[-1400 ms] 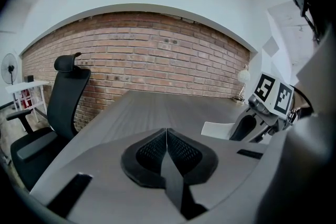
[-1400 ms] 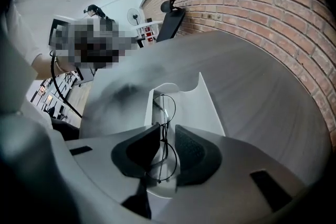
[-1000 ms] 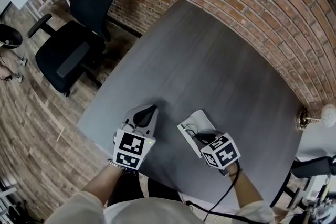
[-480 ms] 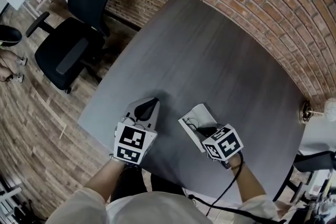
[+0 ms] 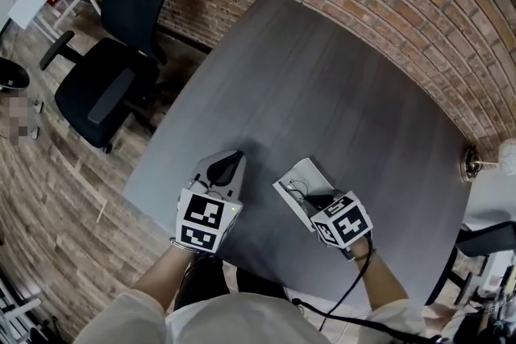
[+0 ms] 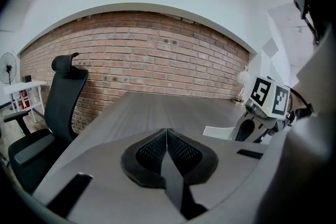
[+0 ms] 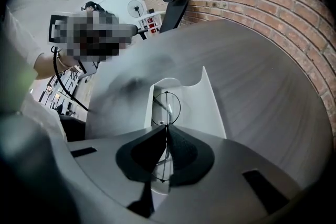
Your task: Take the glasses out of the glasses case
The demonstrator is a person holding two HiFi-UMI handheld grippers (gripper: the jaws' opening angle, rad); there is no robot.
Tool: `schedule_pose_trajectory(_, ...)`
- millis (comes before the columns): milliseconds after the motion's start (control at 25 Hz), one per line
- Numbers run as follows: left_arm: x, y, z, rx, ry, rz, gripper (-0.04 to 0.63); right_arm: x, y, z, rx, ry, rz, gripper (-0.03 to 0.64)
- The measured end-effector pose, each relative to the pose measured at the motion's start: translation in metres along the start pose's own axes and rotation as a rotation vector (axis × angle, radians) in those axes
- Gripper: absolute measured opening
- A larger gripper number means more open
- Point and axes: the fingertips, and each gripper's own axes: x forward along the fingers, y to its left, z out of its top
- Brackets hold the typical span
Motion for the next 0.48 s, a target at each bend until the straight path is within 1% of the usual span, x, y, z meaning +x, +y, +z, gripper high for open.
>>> schedule_pose_trajectory(280, -0.004, -0.001, 0.007, 0.005, -0.016, 0.001, 0.021, -0.01, -0.012, 0.005, 0.037, -0.042, -0.07, 0.04)
schedule_pose_trajectory(480, -0.009, -0.002, 0.008, 0.012, -0.021, 0.005, 0.021, -0.016, -0.015, 0.01, 0.021, -0.065, -0.123, 0.039)
